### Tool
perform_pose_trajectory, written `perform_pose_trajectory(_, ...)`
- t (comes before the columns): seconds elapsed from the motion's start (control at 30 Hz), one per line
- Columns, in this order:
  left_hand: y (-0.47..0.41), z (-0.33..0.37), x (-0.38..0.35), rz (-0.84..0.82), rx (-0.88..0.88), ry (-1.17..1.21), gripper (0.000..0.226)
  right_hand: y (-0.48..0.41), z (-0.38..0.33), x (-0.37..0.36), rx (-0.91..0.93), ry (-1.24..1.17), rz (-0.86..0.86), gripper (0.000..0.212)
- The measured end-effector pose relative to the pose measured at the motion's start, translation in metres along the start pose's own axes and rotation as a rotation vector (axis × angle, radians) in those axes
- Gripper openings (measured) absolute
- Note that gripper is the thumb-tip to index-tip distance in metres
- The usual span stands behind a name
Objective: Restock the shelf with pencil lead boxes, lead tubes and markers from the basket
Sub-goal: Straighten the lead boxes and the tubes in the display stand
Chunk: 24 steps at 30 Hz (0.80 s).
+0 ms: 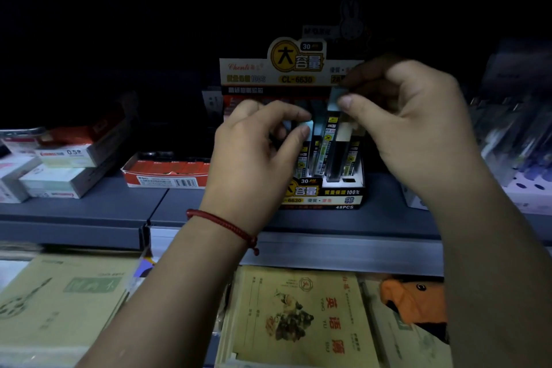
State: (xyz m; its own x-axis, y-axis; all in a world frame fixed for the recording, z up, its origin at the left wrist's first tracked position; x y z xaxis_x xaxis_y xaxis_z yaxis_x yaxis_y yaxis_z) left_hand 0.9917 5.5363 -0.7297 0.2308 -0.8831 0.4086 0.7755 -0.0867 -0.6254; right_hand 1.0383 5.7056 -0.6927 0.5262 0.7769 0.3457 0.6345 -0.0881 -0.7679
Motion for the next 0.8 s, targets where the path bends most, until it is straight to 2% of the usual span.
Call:
perform_pose_trajectory(0.1,0.005,-0.004,-0.001,0.013,-0.063,-0.023,0.017,0.0,-0.001,0.004,0.013,-0.048,-0.023,0.008)
perform_pose_trajectory(0.2,0.01,-0.009,-0.003,0.006,-0.086,-0.003,0.024,0.001,-0.002,0.006,0.021,-0.089,-0.02,0.013)
perform_pose_trajectory(0.37,0.015,-0.015,-0.007,-0.022,-0.1,0.016,0.034,0.003,-0.005,0.006,0.072,-0.031,0.047,0.018)
perform_pose_trajectory(0.47,0.016,-0.017,-0.008,-0.027,-0.101,0.028,0.036,0.007,-0.002,0.004,0.044,-0.019,0.019,0.013)
perform_pose_trajectory(0.6,0.016,-0.017,-0.008,-0.033,-0.1,0.026,0.037,0.01,0.0,-0.004,0.029,0.06,-0.073,0.007)
perform_pose_trajectory(0.8,0.016,-0.017,-0.008,-0.039,-0.097,0.03,0.037,0.016,0.008,-0.01,0.037,0.268,-0.055,0.008)
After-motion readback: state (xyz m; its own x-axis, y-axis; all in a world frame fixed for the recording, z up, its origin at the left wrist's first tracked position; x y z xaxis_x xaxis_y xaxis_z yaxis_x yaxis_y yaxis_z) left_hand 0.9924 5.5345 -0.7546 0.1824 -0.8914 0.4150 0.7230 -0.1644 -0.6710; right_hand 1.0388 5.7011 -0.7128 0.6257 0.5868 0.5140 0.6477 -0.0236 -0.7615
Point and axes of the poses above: each hand's wrist, its own y-axis away from the middle knuckle, its own x-axis out of the back of the hand, z = x × y, the point moved 4 cm from there along -y, towards the middle knuckle, and after that the axes turned 11 degrees about x, right-handed, at the moved point
